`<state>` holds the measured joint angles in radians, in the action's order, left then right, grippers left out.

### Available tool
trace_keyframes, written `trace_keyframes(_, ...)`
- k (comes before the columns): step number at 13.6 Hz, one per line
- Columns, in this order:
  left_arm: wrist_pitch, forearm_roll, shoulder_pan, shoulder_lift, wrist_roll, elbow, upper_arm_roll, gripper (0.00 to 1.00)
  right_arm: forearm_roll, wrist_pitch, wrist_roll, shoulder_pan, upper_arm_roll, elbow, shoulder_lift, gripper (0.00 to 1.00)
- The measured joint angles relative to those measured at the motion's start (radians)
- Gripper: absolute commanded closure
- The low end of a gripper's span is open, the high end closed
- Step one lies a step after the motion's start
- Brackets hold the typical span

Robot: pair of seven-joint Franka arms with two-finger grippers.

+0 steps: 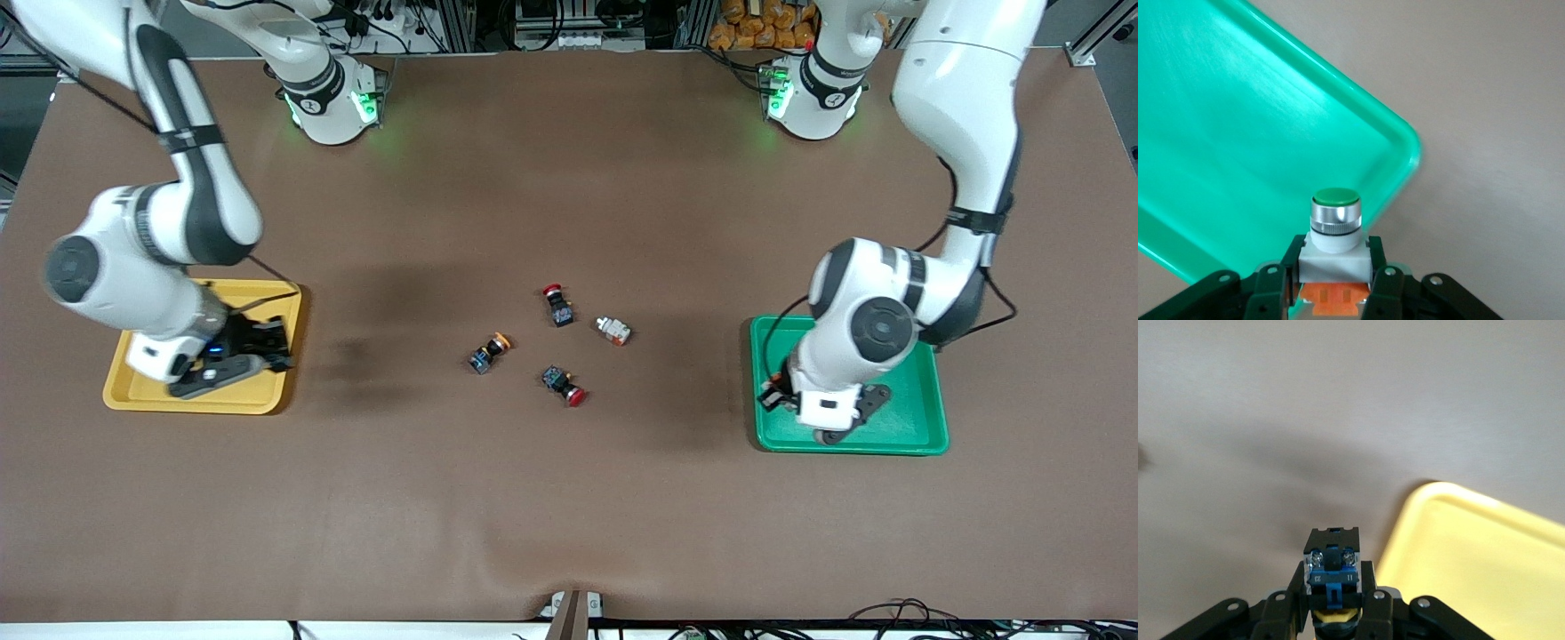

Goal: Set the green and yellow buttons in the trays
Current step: 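Carry the green button to the green tray while the right gripper carries yellow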

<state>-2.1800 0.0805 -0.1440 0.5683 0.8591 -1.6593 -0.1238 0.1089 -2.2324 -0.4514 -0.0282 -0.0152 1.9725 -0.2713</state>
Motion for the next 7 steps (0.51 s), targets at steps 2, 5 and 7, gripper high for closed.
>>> trace_keyframes(2, 0.006, 0.0, 0.072, 0.007, -0.161, -0.008, 0.001, 1.0, -0.017, 0.003, -0.158, -0.066, 0.0, -0.012, -0.006, 1.0)
trace_keyframes(5, 0.007, 0.0, 0.161, 0.028, -0.32, -0.026, 0.001, 1.0, -0.059, 0.011, -0.362, -0.145, 0.001, -0.035, -0.035, 1.0)
trace_keyframes(7, 0.007, 0.0, 0.2, 0.052, -0.398, -0.03, 0.0, 1.0, -0.103, 0.018, -0.443, -0.182, 0.0, -0.043, -0.055, 1.0)
